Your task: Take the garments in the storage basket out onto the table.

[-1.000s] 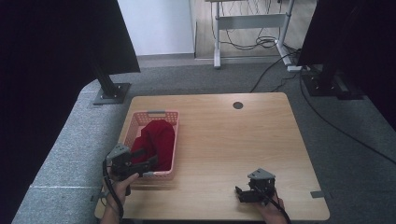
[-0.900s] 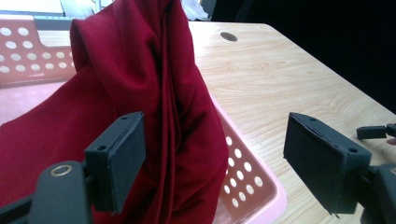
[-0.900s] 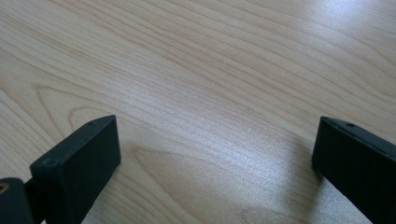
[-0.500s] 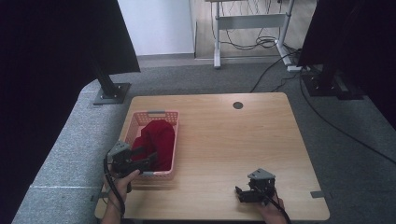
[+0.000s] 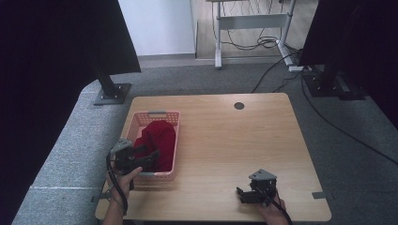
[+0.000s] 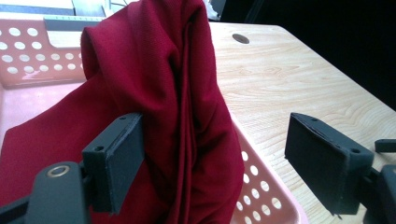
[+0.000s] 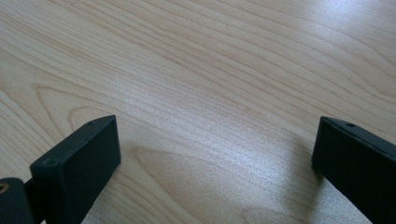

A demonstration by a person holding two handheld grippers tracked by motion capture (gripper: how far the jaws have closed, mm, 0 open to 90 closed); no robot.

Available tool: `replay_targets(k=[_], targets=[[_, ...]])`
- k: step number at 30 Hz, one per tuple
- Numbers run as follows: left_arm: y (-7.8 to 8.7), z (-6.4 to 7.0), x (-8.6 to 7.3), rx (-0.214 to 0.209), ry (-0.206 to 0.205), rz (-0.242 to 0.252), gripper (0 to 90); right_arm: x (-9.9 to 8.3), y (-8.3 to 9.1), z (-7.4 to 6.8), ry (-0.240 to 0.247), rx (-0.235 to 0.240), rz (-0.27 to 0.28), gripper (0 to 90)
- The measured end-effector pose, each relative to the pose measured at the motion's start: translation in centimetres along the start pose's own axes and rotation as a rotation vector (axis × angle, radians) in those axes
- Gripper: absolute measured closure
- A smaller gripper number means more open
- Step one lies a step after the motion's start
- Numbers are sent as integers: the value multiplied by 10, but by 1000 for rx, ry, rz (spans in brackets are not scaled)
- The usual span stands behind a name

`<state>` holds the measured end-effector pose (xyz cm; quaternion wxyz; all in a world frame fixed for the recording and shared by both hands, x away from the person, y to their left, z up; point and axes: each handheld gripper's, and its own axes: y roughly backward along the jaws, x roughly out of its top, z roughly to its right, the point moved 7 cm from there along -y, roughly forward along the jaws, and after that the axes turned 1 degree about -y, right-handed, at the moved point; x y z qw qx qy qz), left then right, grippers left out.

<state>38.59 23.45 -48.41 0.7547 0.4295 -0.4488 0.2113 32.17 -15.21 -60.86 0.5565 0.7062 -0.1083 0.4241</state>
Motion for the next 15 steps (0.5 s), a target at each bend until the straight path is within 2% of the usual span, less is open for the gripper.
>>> replay_targets(k=[6,15], targets=[[-4,-6,-1,3,20,-5,193,0,0,0,0,0,0,9],[-6,-10,2,17,20,-2,193,0,0,0,-1,-1,0,9]])
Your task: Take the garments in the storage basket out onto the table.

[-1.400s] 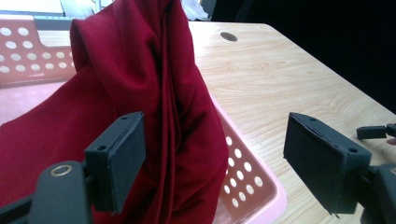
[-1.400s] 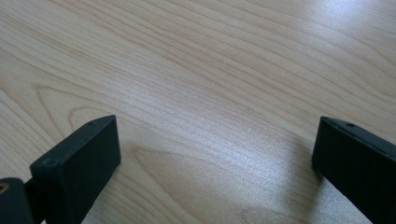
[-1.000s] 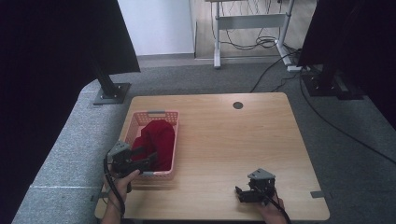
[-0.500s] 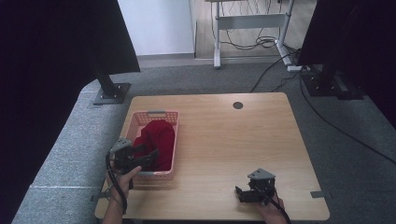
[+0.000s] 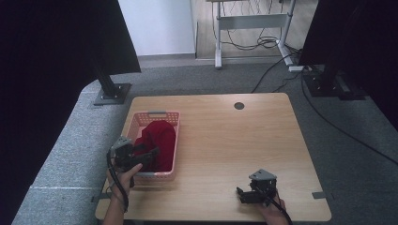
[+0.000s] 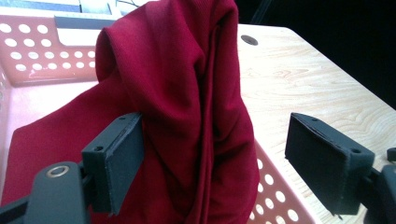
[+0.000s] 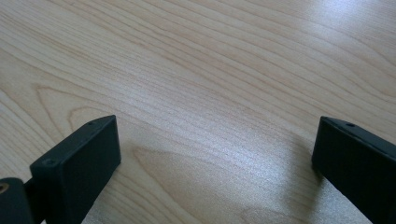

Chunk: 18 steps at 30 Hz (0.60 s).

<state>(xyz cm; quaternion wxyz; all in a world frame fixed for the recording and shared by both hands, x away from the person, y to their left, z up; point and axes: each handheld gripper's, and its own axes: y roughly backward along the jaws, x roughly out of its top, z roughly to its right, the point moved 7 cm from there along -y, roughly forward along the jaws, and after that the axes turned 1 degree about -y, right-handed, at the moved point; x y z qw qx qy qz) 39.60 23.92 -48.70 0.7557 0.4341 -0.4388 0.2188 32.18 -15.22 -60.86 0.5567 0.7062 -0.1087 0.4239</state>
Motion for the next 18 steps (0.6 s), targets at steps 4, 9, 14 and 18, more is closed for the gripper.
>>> replay_targets(k=[4,9,14,18], targets=[[-3,-1,1,1,4,-2,193,0,0,0,0,0,0,9],[-6,-1,1,3,-7,-17,193,0,0,0,0,0,0,9],[-7,-1,3,0,-2,-14,191,0,0,0,0,-1,0,9],[-9,-1,6,4,-13,-17,189,0,0,0,-1,-1,0,9]])
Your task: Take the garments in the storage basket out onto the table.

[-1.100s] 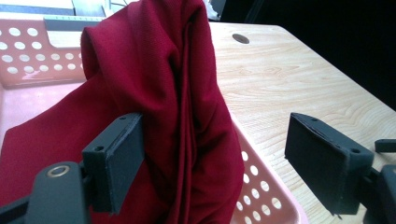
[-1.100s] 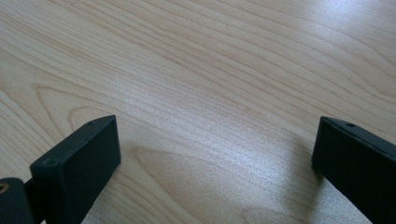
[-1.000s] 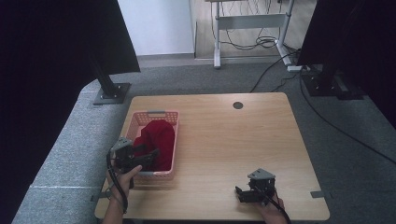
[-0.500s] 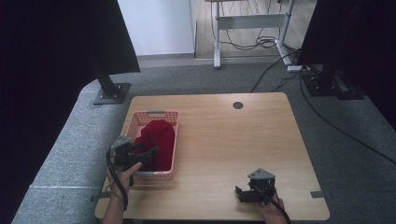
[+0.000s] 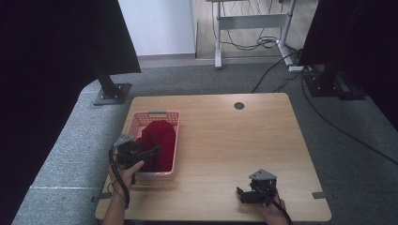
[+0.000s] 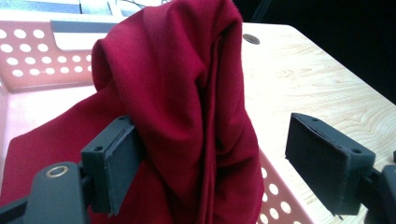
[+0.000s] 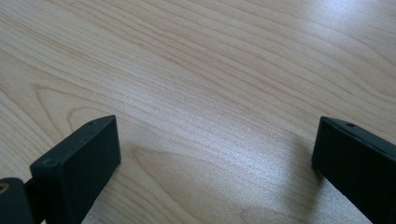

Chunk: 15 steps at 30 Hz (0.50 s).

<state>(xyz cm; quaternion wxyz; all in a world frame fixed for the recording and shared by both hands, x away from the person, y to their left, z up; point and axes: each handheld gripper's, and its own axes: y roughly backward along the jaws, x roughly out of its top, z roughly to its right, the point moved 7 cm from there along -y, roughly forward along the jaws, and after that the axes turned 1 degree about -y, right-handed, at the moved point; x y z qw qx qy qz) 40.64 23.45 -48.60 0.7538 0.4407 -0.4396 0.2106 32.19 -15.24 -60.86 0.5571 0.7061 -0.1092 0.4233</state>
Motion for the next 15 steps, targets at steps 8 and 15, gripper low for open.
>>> replay_targets(k=[8,15], targets=[[-6,-2,5,-7,13,4,189,0,0,0,0,0,0,9],[-14,-12,4,0,41,5,189,0,0,0,0,0,0,9]])
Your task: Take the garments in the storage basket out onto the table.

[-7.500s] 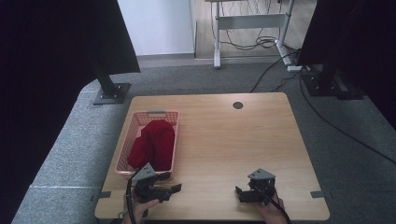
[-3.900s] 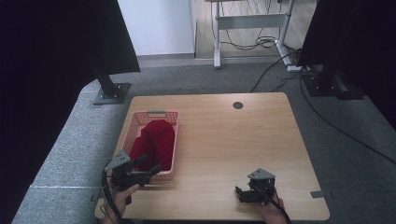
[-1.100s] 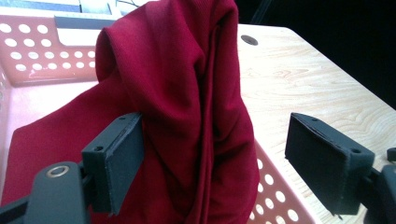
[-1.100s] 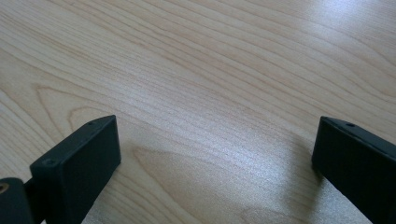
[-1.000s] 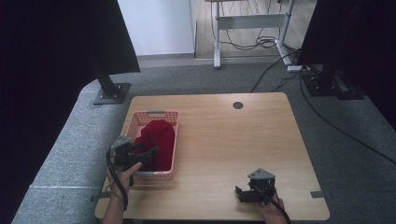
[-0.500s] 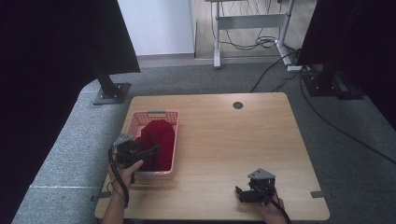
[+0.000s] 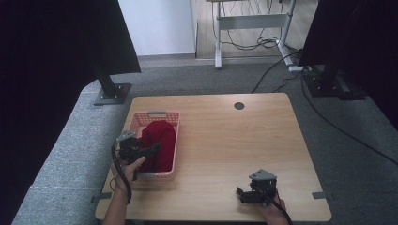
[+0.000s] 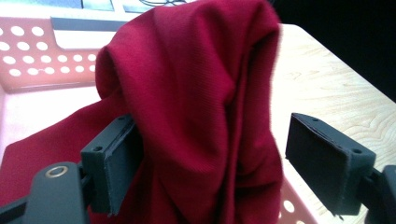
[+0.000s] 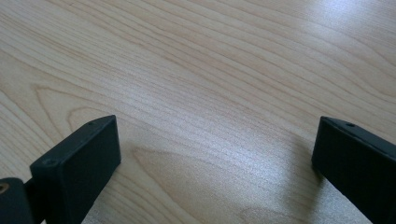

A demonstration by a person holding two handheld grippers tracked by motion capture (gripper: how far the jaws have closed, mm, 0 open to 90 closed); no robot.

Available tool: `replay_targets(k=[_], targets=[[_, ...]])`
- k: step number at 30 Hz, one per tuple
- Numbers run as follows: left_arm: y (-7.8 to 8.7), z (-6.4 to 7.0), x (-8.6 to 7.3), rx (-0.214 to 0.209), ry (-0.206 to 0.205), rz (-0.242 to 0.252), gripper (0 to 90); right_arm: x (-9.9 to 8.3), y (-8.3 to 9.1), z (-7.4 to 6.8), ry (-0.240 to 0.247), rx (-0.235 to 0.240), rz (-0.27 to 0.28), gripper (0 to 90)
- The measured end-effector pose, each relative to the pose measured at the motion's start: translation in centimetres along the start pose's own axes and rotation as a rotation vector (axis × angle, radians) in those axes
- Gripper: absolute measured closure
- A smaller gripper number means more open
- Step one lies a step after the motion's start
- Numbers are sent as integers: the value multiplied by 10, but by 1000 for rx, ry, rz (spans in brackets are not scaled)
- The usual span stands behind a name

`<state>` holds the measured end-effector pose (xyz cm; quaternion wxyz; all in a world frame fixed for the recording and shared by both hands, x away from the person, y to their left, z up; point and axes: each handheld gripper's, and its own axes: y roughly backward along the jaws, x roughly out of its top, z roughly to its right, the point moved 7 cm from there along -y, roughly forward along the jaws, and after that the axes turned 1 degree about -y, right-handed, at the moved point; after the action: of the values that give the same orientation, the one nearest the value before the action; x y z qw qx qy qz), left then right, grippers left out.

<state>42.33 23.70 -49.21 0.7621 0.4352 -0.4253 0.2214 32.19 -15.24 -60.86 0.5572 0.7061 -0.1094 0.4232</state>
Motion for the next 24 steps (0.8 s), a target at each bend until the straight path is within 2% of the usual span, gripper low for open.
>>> replay_targets(k=[4,13,24], targets=[[-8,-4,-1,-4,14,-10,190,0,0,0,0,0,0,9],[-11,-8,7,7,20,1,190,0,0,0,0,0,0,9],[-15,-5,14,28,8,16,294,0,0,0,0,0,0,9]])
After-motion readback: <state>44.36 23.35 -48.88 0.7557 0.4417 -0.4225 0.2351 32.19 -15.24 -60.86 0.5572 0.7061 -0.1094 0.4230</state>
